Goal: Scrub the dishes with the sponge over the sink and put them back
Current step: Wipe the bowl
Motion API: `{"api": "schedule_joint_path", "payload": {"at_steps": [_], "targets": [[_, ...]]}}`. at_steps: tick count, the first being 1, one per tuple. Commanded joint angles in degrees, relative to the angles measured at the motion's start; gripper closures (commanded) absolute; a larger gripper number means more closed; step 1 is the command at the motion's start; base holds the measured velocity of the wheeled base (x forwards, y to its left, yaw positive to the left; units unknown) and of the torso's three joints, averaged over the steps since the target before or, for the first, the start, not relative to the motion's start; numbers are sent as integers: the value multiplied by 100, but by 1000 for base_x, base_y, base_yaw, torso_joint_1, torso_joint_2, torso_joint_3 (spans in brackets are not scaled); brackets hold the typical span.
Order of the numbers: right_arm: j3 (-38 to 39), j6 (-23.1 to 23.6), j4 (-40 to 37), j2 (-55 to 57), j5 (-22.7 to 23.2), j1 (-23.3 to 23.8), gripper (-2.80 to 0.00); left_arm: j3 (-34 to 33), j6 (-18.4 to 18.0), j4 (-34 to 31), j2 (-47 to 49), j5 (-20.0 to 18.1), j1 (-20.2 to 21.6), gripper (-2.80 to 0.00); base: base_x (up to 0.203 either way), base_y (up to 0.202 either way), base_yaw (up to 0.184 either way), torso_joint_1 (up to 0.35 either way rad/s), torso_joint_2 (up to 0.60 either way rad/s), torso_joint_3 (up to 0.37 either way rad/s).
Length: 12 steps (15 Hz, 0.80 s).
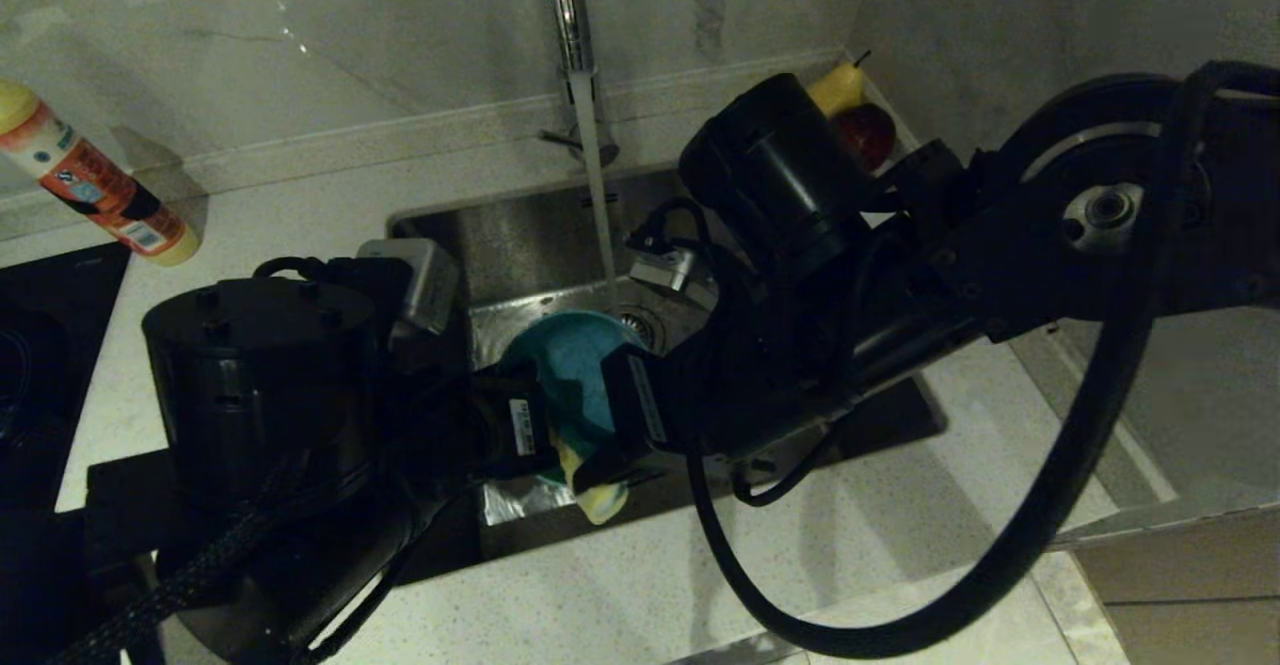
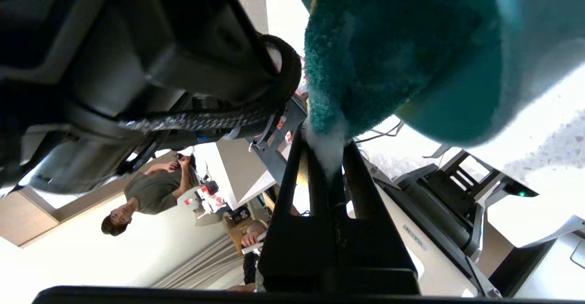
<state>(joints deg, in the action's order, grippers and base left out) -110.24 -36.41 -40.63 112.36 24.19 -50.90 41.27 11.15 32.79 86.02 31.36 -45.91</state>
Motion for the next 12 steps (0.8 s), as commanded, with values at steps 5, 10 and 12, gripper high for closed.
{"api": "schedule_joint_path", "payload": {"at_steps": [5,10,12], "targets": [[-15,-33,-24,-43,14,-14,0,-22,1,17,47,36,3,0,0,0,0,0,0,0],[12,-33,-75,-397,4,271,0,-58,-26,17,20,45,74,0,0,0,0,0,0,0],[11,-26,-68,-443,1,326,0,-92,-26,17,3,45,82,0,0,0,0,0,0,0]]}}
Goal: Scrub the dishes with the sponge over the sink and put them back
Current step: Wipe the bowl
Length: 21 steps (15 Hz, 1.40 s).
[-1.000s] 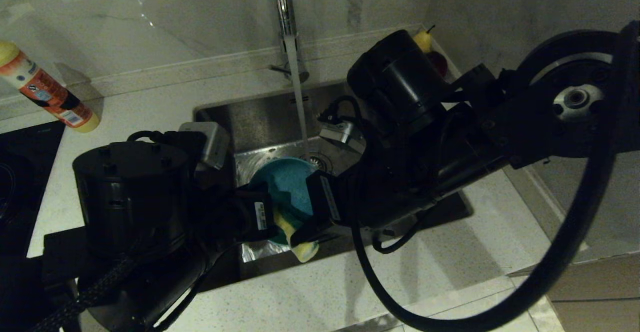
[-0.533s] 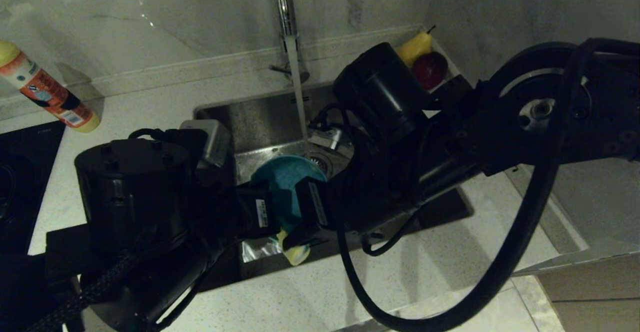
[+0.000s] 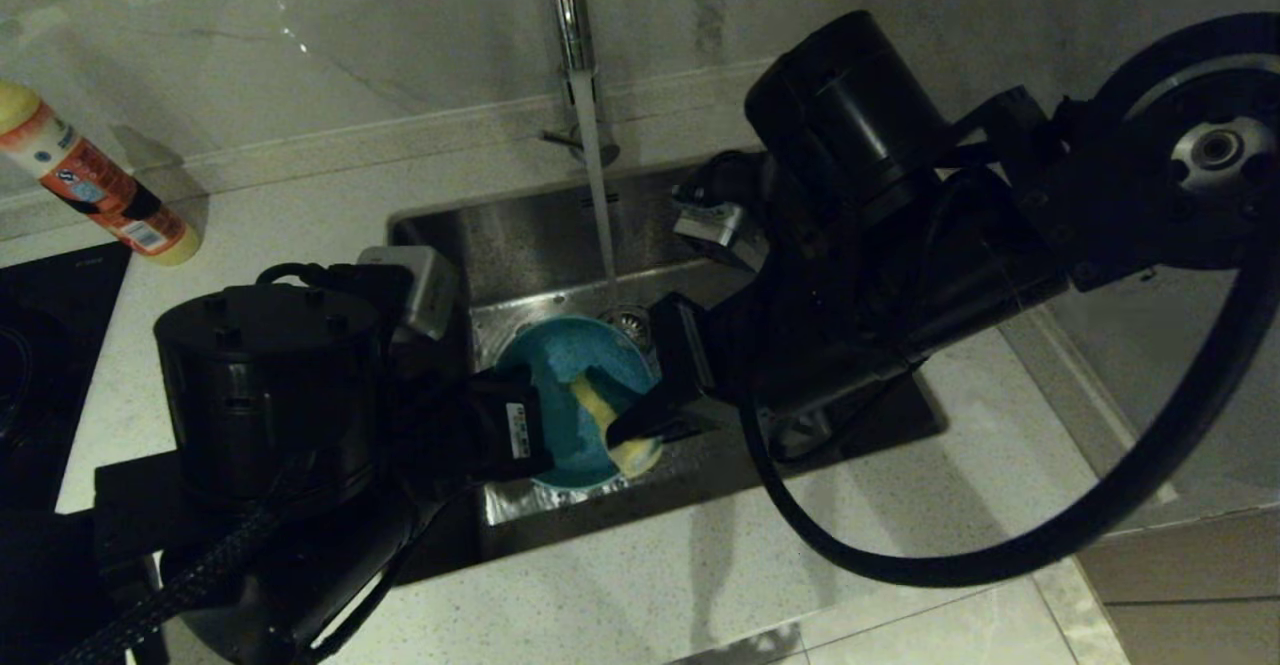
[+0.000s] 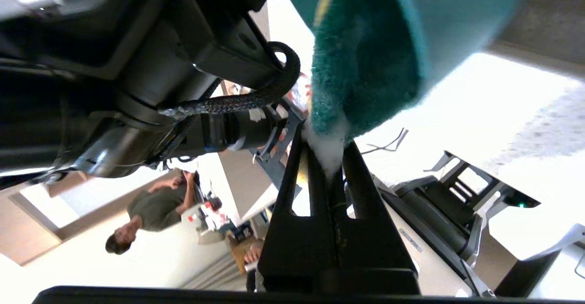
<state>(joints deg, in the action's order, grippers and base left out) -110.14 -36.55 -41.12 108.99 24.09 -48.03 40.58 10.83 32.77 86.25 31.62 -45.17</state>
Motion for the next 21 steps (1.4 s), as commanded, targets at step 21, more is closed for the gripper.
{"api": "schedule_joint_path", "payload": {"at_steps": [21], "targets": [[-49,381,592,255,13,-160,0,-281,-10,15,-242,-27,-22,0,0,0,0,0,0,0]]}}
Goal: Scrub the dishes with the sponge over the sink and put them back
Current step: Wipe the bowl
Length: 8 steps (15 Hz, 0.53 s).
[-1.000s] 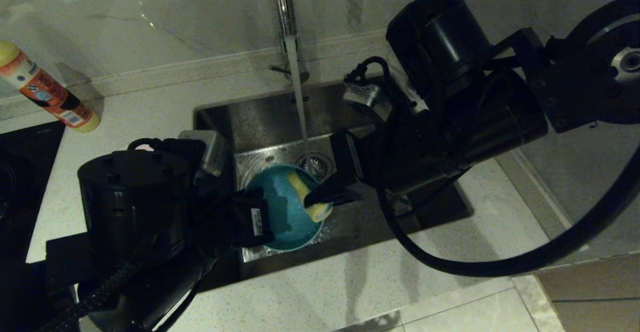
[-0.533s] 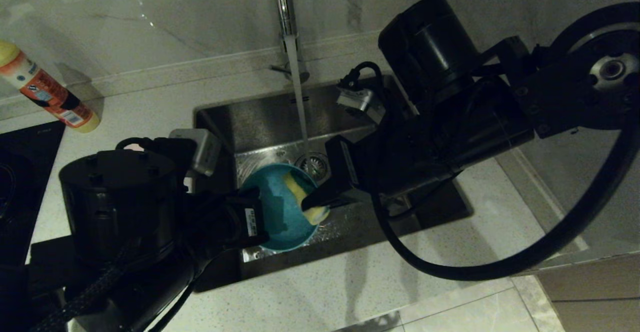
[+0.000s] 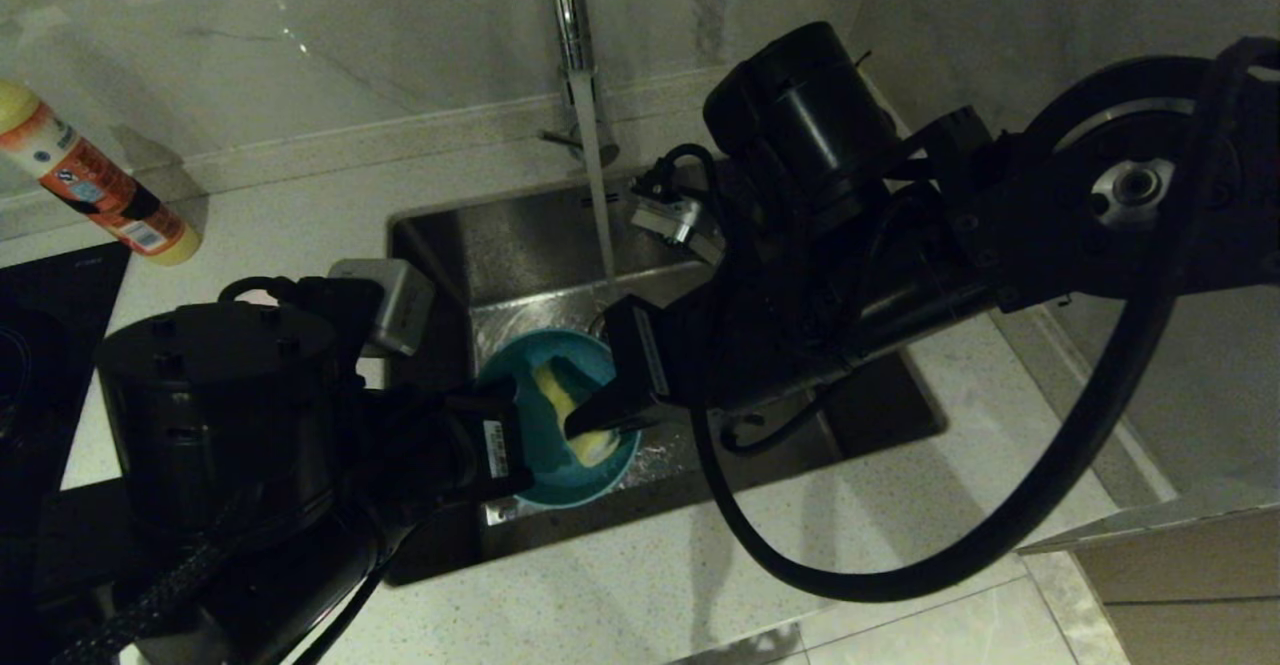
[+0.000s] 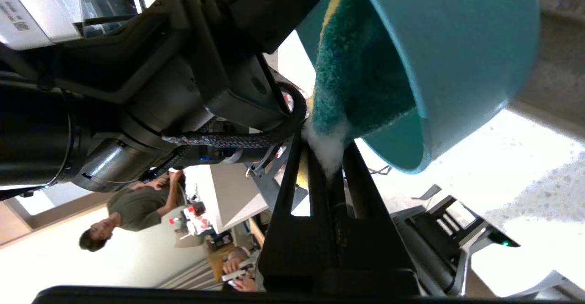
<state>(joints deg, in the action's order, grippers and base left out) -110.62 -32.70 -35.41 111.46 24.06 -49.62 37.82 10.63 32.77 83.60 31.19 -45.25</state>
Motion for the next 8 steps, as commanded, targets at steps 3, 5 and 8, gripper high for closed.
{"api": "schedule_joint_path", "payload": {"at_steps": [3,5,8], "targets": [[-2,19,209,0,11,51,0,-160,9,10,-35,10,-17,0,0,0,0,0,0,0],[5,11,206,-1,19,155,0,-346,17,14,-159,10,-10,0,0,0,0,0,0,0],[5,10,108,-80,11,233,0,-363,15,19,-194,10,-3,0,0,0,0,0,0,0]]}}
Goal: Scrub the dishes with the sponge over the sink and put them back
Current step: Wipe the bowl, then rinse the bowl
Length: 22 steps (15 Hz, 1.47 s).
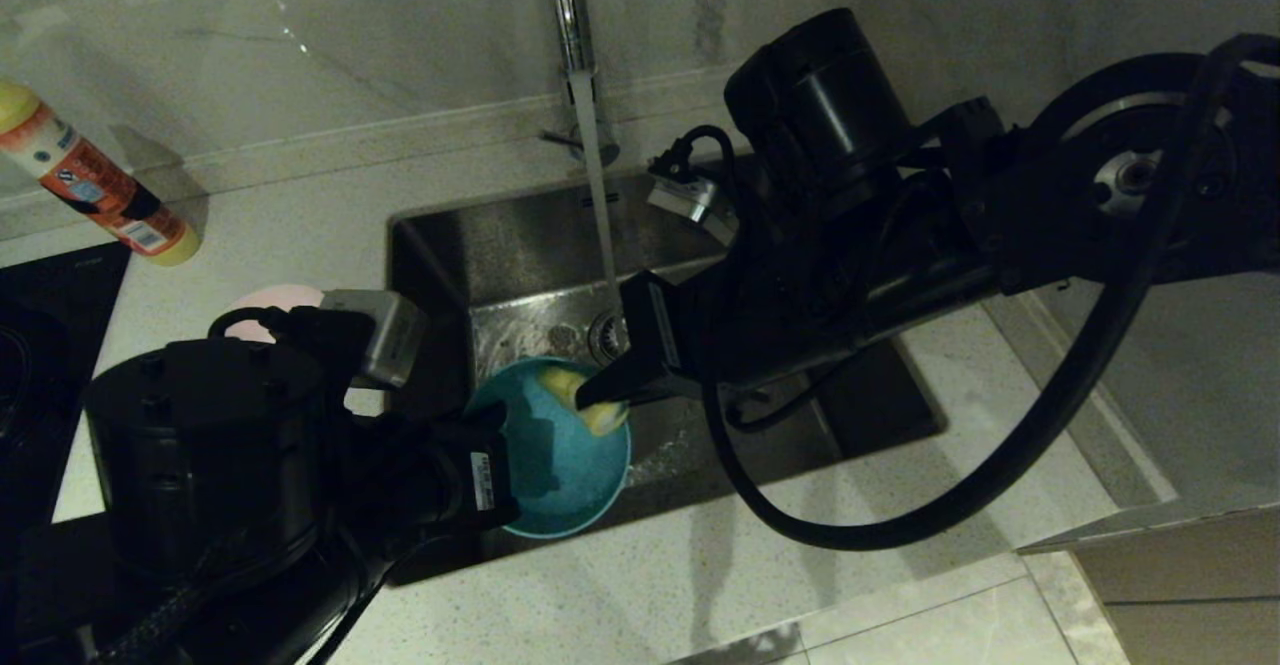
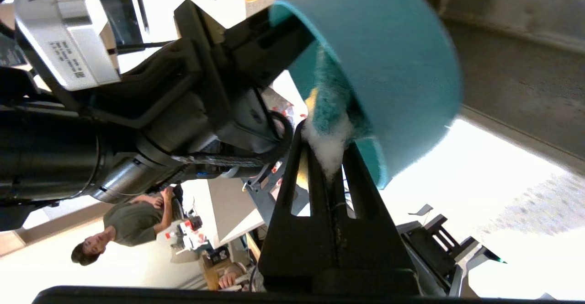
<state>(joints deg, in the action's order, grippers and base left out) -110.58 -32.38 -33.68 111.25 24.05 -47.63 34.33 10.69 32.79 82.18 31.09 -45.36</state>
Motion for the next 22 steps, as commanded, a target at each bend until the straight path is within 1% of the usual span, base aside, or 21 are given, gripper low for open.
{"api": "schedule_joint_path", "payload": {"at_steps": [1,7,10,13,16,18,19,20,22], "targets": [[10,-22,-132,-101,12,34,0,-7,10,17,-62,20,10,0,0,0,0,0,0,0],[80,-38,-475,-565,16,-11,0,73,20,25,-106,29,36,0,0,0,0,0,0,0],[177,-57,-694,-1015,15,-54,0,178,58,25,-63,29,106,0,0,0,0,0,0,0],[269,-58,-733,-1568,20,-98,0,227,87,25,20,24,115,0,0,0,0,0,0,0],[359,-80,-819,-2127,17,-75,0,354,169,25,207,-15,274,0,0,0,0,0,0,0],[598,-78,-890,-2459,7,14,0,443,255,17,406,-7,340,0,0,0,0,0,0,0],[739,-74,-903,-2631,7,115,0,533,290,5,572,-1,487,0,0,0,0,0,0,0],[920,-61,-908,-2797,10,219,0,649,387,-34,709,2,621,0,0,0,0,0,0,0],[1404,-40,-878,-3128,11,375,0,823,609,-101,1066,1,752,0,0,0,0,0,0,0]]}}
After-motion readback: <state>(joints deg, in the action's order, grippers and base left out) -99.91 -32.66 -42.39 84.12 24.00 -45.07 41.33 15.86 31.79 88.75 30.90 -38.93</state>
